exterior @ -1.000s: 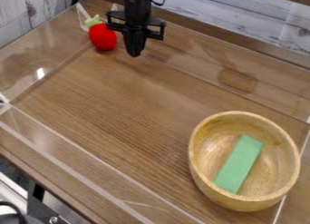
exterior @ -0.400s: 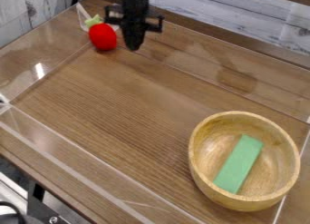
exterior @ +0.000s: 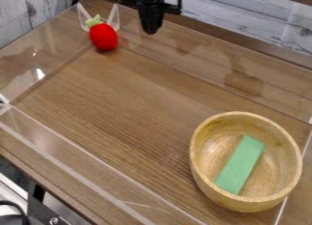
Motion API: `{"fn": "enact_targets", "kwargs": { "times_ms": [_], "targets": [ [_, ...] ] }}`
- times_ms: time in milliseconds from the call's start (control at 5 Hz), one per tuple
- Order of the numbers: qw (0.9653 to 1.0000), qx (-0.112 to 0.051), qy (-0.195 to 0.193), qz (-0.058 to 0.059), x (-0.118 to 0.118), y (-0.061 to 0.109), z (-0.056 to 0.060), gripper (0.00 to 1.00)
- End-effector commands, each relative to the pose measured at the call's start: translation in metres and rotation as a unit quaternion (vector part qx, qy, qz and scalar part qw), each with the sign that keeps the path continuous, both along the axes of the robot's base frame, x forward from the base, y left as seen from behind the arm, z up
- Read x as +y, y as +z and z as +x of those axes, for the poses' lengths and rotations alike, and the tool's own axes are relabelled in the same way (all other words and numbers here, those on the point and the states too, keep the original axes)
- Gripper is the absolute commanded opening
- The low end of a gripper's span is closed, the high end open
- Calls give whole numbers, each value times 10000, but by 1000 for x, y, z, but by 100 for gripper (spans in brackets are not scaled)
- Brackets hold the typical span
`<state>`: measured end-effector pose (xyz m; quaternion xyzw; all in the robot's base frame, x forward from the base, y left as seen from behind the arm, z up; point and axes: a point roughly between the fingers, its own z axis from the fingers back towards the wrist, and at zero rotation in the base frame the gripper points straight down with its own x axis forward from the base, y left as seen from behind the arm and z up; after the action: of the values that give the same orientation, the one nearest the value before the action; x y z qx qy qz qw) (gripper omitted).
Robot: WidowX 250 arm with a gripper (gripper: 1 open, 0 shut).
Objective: Move the red fruit to the right side of the table
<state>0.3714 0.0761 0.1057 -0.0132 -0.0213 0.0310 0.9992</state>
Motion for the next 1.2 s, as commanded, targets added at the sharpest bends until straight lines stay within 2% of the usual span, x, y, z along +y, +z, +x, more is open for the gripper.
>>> {"fn": "enact_targets", "kwargs": {
  "times_ms": [0,400,600,800,1000],
  "targets": [
    [9984,-439,-365,35,-42,38,-2,0],
    [9937,-253,-1092,61,-142,18,-1,0],
    [9956,-120,-924,81,-143,2,2,0],
    [9964,-44,-838,79,-131,-15,5,0],
    [9954,55,-954,69,-129,-27,1,100]
  ]
}}
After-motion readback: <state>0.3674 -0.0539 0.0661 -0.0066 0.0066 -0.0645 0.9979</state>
